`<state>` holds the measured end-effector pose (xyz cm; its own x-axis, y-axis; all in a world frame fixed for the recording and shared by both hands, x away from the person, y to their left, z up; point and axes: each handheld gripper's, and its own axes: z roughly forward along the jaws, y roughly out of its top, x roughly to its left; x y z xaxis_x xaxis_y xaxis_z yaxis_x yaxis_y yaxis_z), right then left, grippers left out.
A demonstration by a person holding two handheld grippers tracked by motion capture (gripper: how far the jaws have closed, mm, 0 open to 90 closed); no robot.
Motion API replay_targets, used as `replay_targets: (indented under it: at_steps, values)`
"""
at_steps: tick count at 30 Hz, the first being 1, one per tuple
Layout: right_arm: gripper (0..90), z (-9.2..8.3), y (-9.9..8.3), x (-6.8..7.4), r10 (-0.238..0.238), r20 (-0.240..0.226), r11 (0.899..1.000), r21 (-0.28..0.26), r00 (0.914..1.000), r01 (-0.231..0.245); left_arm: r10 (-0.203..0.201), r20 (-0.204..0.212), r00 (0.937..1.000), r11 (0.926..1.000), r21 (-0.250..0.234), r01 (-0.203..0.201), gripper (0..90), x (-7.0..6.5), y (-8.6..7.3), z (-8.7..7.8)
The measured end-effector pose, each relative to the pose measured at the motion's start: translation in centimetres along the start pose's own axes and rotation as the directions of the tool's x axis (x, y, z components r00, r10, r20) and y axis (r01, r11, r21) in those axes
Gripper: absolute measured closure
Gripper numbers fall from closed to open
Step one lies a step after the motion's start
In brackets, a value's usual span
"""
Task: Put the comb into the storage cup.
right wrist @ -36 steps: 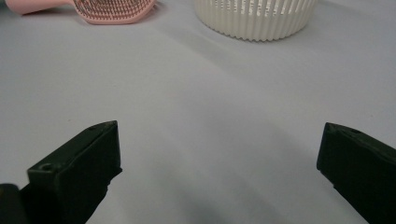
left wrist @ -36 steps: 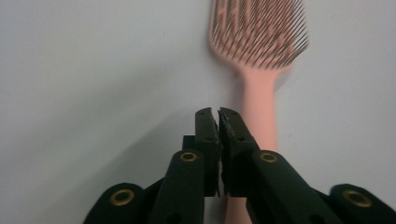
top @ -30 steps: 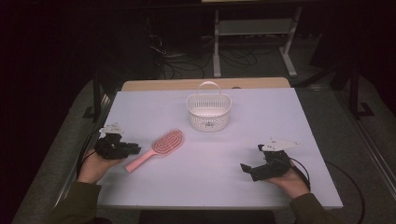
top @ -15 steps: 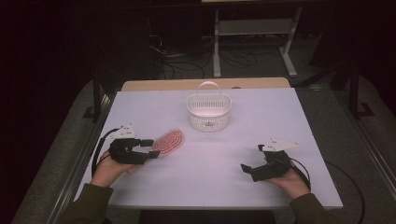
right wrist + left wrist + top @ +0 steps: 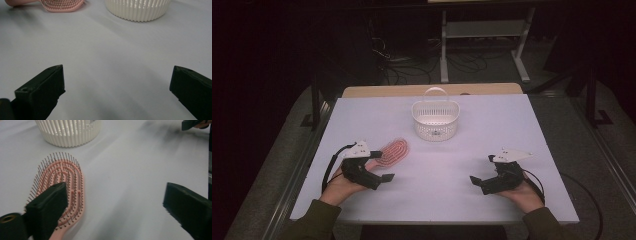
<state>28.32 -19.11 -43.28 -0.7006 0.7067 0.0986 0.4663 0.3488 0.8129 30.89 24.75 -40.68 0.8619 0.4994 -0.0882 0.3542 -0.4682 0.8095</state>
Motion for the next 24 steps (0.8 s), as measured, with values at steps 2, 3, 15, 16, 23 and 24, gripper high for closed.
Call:
replay_targets:
  at_steps: [2, 3, 15, 16, 23, 24]
  values:
    - [0.0, 0.02, -0.01, -0.01, 0.001, 0.0, 1.0, 0.001, 1.0, -0.001, 0.005, -0.001, 1.0, 1.0, -0.001, -0.005, 0.0, -0.04, -0.18, 0.1]
    - [0.0, 0.04, -0.02, -0.01, 0.001, 0.0, 1.0, 0.001, 1.0, -0.001, 0.008, -0.014, 0.9999, 1.0, -0.003, -0.008, 0.0, -0.09, -0.25, 0.17]
    - [0.0, -0.01, -0.08, 0.05, 0.0, 0.002, 1.0, 0.003, 1.0, 0.0, 0.003, -0.009, 1.0, 0.9999, -0.015, -0.003, 0.0, -0.07, -0.11, 0.15]
    - [0.0, -0.01, -0.08, 0.04, 0.001, 0.001, 1.0, 0.002, 1.0, -0.001, 0.002, -0.01, 0.9999, 0.9999, -0.014, -0.003, 0.0, -0.06, -0.11, 0.16]
    - [0.0, 0.05, -0.06, -0.02, 0.001, 0.001, 1.0, 0.001, 1.0, -0.001, -0.004, -0.01, 0.9999, 0.9998, -0.021, 0.003, 0.0, 0.19, 0.01, -0.12]
    - [0.0, 0.06, -0.06, -0.01, 0.0, 0.0, 1.0, 0.001, 1.0, 0.0, -0.005, -0.011, 0.9999, 0.9997, -0.024, 0.005, 0.0, 0.22, 0.04, -0.17]
